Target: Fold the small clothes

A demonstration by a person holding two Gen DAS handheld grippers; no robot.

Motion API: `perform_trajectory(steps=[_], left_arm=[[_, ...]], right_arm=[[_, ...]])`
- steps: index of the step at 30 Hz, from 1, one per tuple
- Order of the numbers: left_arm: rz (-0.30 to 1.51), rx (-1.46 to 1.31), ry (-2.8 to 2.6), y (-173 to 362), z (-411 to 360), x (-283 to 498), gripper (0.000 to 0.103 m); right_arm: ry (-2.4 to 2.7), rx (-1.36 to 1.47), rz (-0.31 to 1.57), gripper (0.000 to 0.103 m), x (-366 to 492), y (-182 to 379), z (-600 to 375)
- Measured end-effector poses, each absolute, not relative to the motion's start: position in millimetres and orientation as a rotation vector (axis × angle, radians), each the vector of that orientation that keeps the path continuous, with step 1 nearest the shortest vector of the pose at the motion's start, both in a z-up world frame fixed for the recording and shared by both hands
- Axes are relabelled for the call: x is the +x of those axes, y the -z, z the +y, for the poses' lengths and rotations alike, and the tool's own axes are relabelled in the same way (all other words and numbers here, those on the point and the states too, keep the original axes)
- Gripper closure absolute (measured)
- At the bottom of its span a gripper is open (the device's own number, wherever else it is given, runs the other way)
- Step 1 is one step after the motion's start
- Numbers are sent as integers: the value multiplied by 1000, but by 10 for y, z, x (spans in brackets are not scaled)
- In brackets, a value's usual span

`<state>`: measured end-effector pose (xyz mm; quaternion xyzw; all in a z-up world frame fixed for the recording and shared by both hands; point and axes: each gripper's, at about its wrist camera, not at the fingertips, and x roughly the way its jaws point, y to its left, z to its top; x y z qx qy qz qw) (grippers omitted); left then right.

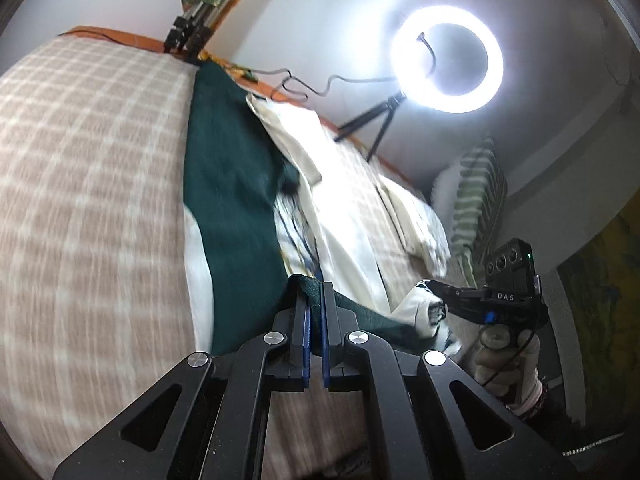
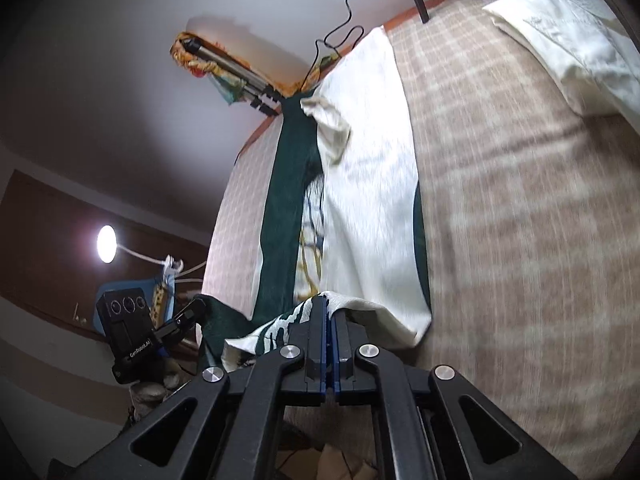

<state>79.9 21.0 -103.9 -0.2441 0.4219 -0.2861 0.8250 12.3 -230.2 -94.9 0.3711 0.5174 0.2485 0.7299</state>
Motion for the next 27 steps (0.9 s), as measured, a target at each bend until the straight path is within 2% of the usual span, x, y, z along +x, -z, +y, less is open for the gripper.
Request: perform_trajectory(steps=[10,18,20,22,24,25,26,27], left_arm=[[924,-512,520,1245,232,1338,101],[944,-502,484,1379,221,1485,101],[940,-503,464,1384,234,1504,101],[931,-519,465,1372,265,1521,93],[919,-519,469,1324,291,1521,76],[905,-517,471,1277,314,1510,72],[892,-507,463,1229,331,1489,64],[878,-500,464,1195,341,1471,62]], right_arm=[[-486,865,1154,103,810,1200,-2259],[-438,888,1198,103,1008,1481,-2301],[-453,888,1207,99,1032,1513,-2306],[-455,877,1216,96,1038,1517,-2309],[-458,857,1209,80,1030,1484,-2322],[-452,833,1193,70,1016,1435,-2341],[-449,802,1172,69,997,1377,-2357],[-452,764,1152,69,977,1314,-2370]])
